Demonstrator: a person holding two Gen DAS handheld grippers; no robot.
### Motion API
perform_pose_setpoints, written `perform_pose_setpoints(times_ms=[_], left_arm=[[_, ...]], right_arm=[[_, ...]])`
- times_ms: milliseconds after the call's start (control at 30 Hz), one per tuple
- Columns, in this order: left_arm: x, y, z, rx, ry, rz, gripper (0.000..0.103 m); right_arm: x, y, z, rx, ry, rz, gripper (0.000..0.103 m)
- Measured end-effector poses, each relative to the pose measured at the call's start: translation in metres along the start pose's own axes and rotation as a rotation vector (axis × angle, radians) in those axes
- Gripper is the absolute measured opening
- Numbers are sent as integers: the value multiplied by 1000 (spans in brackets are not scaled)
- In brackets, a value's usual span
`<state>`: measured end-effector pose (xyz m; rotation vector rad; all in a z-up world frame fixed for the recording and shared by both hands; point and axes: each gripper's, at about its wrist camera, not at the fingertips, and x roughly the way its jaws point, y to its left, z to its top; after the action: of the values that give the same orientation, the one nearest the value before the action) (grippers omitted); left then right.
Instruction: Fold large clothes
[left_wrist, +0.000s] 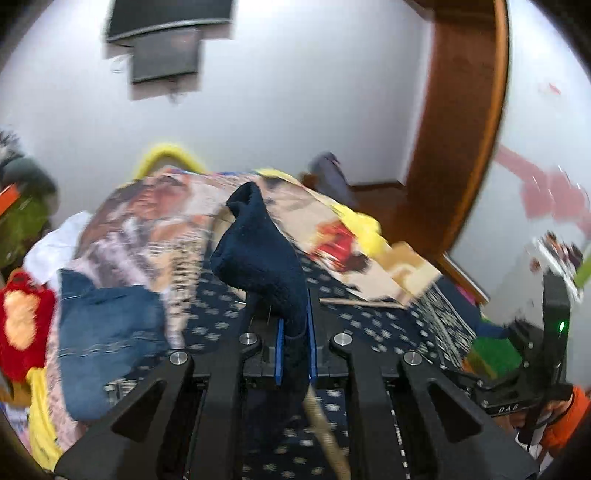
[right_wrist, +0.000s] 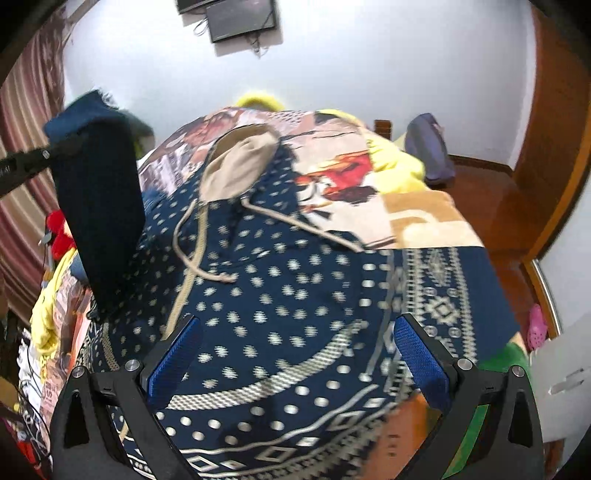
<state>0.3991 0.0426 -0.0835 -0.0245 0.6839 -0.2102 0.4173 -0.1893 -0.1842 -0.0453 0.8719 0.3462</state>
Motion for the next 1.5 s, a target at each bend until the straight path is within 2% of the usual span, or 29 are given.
perform_pose_setpoints(times_ms=[167, 267, 500, 567, 667, 733, 767, 867, 933, 1067, 1133, 1300, 1500], left_arm=[[55, -52, -24, 102, 138, -53, 9], [92, -76, -51, 148, 253, -87, 9], [123, -110, -93, 198, 379, -139, 11], [124, -115, -95, 203, 391, -147, 16], [118, -121, -97, 209, 394, -180, 36], [110, -123, -95, 197, 389, -213, 54], [105, -122, -93, 193, 378, -214, 56], [87, -111, -84, 169, 327, -201, 60], [75, -96, -77, 135, 295, -177, 69], [62, -56, -73, 102, 247, -62, 76], [65, -35, -77, 87, 252, 14, 81], [84, 15, -102, 37, 303, 151, 81], [111, 42, -136, -19, 378, 180, 81]], right_arm=[[-6, -25, -5, 38, -2, -25, 103], [-5, -37, -10, 54, 12, -44, 103], [-3, -55, -19, 80, 37, -71, 103], [-5, -59, -20, 87, 35, -80, 103], [-8, -63, -19, 100, 30, -83, 103], [-10, -65, -18, 110, 27, -82, 103], [-11, -65, -18, 112, 25, -80, 103], [-13, -63, -16, 109, 23, -82, 103], [-13, -63, -15, 106, 18, -81, 103], [-9, -72, -14, 131, 28, -89, 103], [-7, -84, -15, 161, 35, -98, 103], [3, -130, -17, 264, 73, -146, 103], [19, -190, -27, 429, 136, -167, 103]])
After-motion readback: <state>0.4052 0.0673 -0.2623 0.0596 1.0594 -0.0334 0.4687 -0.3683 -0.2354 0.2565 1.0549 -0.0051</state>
